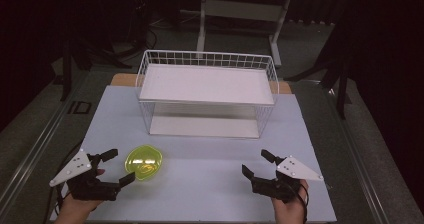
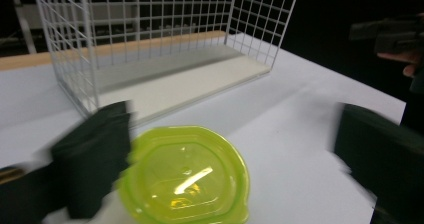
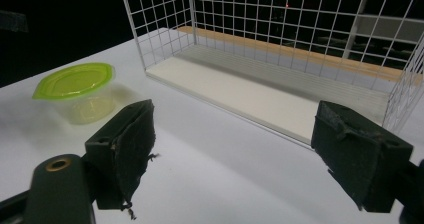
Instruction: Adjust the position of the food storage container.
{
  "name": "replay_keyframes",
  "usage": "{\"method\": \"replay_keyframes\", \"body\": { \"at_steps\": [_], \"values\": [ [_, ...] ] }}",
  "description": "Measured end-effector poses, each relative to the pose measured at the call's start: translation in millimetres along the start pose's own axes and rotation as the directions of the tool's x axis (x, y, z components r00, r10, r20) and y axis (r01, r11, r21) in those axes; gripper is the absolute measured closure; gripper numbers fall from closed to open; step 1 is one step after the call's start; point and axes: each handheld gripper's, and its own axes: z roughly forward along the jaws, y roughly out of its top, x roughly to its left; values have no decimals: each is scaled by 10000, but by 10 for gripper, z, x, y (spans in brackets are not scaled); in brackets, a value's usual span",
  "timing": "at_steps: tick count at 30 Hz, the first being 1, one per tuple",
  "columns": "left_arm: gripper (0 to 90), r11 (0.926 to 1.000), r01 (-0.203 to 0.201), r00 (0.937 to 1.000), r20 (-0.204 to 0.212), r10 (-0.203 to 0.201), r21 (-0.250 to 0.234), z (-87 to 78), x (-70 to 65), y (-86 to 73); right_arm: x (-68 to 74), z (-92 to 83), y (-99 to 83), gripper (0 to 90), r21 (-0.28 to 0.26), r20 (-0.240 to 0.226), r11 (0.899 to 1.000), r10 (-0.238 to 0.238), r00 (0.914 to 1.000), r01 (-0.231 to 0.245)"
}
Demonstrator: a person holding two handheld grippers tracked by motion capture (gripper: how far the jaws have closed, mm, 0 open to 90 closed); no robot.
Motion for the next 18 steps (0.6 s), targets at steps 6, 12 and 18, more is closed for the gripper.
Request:
{"method": "replay_keyframes", "body": {
  "at_steps": [6,12,18],
  "values": [
    [405,9995,-170,9990,-405,181,266,-93,156,-16,-1,20,-5,176,51,-67,9999,89,9999,-89],
    [682,9917,21,9819,-1881,223,1289,-141,344,-118,3,27,-9,176,105,-137,9999,126,9998,-124],
    [900,9676,349,9837,-1795,109,2502,-81,412,-279,0,37,-14,176,93,-231,9998,193,9995,-191]
  ]
}}
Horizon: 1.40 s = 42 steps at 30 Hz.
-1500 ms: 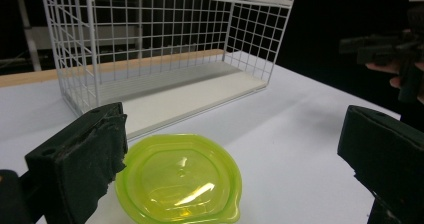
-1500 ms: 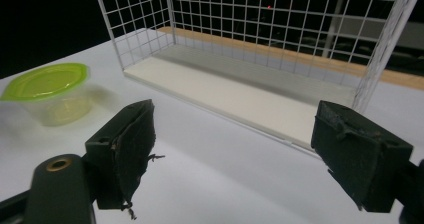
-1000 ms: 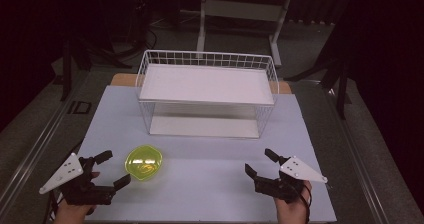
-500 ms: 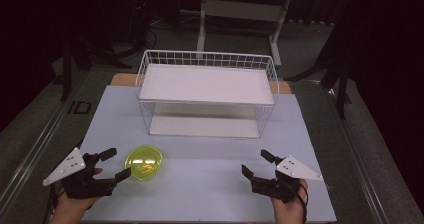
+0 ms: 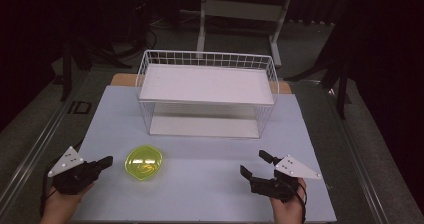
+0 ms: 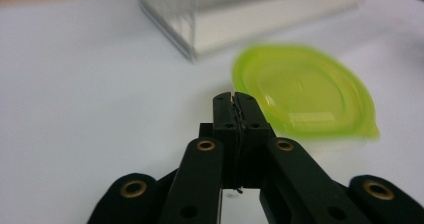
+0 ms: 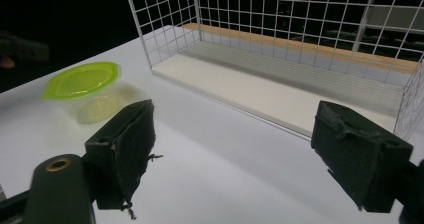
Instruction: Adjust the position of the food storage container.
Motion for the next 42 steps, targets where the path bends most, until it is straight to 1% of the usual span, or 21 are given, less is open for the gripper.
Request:
{"method": "replay_keyframes", "body": {
  "at_steps": [1,2,4,6,8,9,12,13,15,17,21,23,25,27,29,31,32,33,36,38,42],
  "values": [
    [900,9996,-113,9999,-12,113,262,17,-27,-22,5,-4,3,176,-9,2,10000,22,10000,-22],
    [900,9982,-94,9999,50,91,600,41,-52,-39,7,-7,4,176,-17,-12,10000,8,10000,-8],
    [900,9945,-207,9995,261,181,1025,73,-111,-71,6,-15,5,176,-61,6,10000,-33,10000,33],
    [900,9904,-265,9989,407,211,1353,111,-150,-88,1,-17,7,176,-79,5,10000,-8,10000,8],
    [900,9868,-249,9975,694,139,1600,163,-183,-103,-6,-13,6,176,-91,13,10000,25,10000,-25],
    [900,9852,-317,9976,665,208,1682,187,-193,-107,-5,-10,6,176,-63,10,10000,6,10000,-6],
    [900,9844,-70,9968,800,-72,1760,245,-186,-118,3,-13,4,176,-31,-10,10000,-63,10000,63],
    [900,9852,-100,9959,902,-55,1709,267,-180,-120,4,-16,4,176,-36,3,9999,-96,10000,96],
    [900,9846,-337,9958,896,185,1713,305,-204,-113,-1,-19,5,176,-63,1,10000,-67,10000,67],
    [900,9829,-456,9951,943,290,1783,349,-223,-103,-9,-16,3,176,-63,9,10000,-36,10000,36],
    [900,9811,-527,9931,1131,319,1860,462,-278,-65,-7,-13,0,176,-13,-29,10000,-25,10000,25],
    [900,9810,-654,9916,1222,433,1825,504,-318,-46,-1,-17,1,176,-31,-18,10000,-57,10000,57],
    [900,9786,-764,9901,1308,518,1913,553,-356,-28,-1,-18,1,176,-22,-13,10000,-61,10000,60],
    [900,9748,-824,9909,1218,579,2075,572,-365,-23,-7,-15,-4,176,4,-32,10000,-24,10000,24],
    [900,9757,-601,9940,1016,393,2108,553,-338,-29,-14,-12,-9,176,34,-26,10000,-24,10000,24],
    [900,9757,-601,9940,1016,393,2108,553,-338,-29,-15,-12,-10,176,34,-24,10000,-16,10000,16],
    [900,9793,60,9980,602,-185,2024,493,-242,-33,-18,-14,-10,176,30,-12,10000,-4,10000,4],
    [900,9796,171,9984,496,-276,2002,488,-232,-27,-21,-11,-10,176,34,-20,10000,16,10000,-16],
    [900,9806,258,9988,365,-335,1941,497,-236,-8,-19,-2,-10,176,53,-19,10000,15,10000,-15],
    [900,9802,172,9991,354,-246,1972,542,-249,20,-9,5,-11,176,100,-9,9999,-49,10000,49],
    [900,9791,241,9990,324,-313,2019,661,-243,61,-3,3,-11,176,101,-27,9999,-61,10000,61]
  ]
}}
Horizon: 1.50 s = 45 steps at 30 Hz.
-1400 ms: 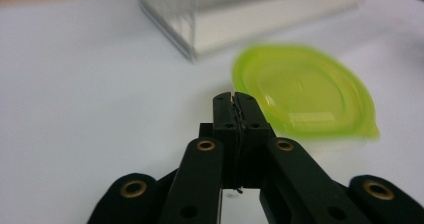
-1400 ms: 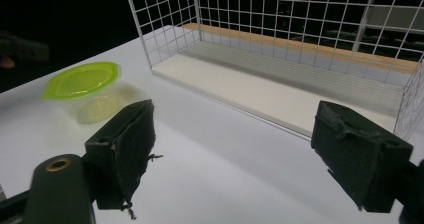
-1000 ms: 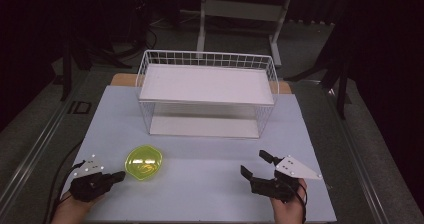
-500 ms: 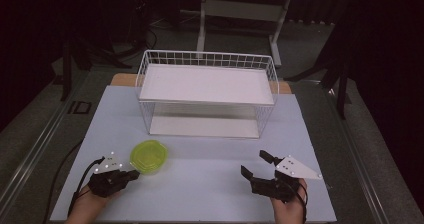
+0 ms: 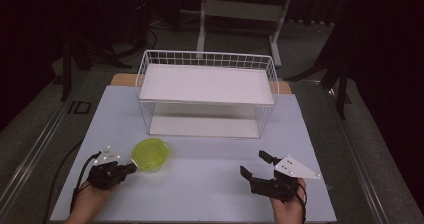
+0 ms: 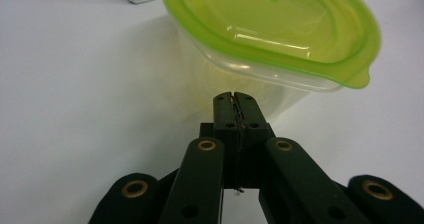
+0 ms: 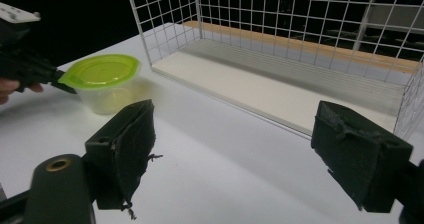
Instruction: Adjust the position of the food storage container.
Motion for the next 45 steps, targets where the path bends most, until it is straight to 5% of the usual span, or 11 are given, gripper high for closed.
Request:
{"method": "replay_keyframes", "body": {
  "at_steps": [10,17,29,38,45],
  "values": [
    [900,9993,373,9982,-466,-373,-6,174,90,140,-8,-8,-8,176,3,-27,10000,48,10000,-48],
    [900,9920,1150,9926,-332,-1168,-519,150,226,132,-8,-11,-6,176,-6,-30,10000,70,10000,-70],
    [900,9970,711,9975,49,-710,-315,423,65,321,-2,-6,-14,176,21,-70,10000,44,10000,-44],
    [900,10000,76,9983,578,-72,-65,689,-218,510,-1,-11,-15,176,26,-90,10000,77,9999,-77],
    [900,10000,-39,9965,831,35,38,863,-391,642,1,-2,-24,176,70,-146,9999,85,9999,-84]
  ]
}}
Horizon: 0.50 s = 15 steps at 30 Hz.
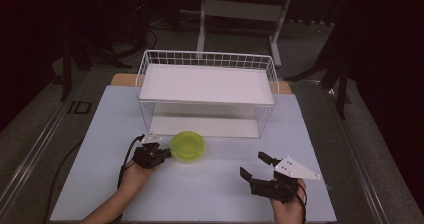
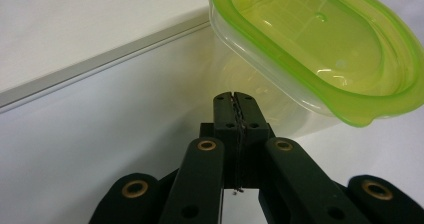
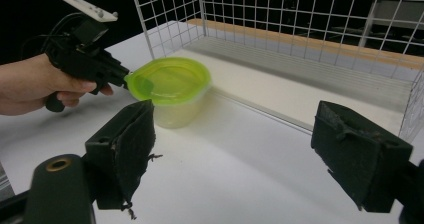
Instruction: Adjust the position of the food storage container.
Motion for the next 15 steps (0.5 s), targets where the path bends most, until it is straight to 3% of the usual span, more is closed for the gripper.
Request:
{"method": "replay_keyframes", "body": {
  "at_steps": [6,15],
  "values": [
    [900,9999,150,9998,-102,-150,8,-12,29,-5,-2,0,-8,176,30,-27,10000,-7,10000,7],
    [900,9991,330,9994,98,-328,-247,-64,44,-20,0,6,0,176,9,-22,10000,-32,10000,32]
  ]
}}
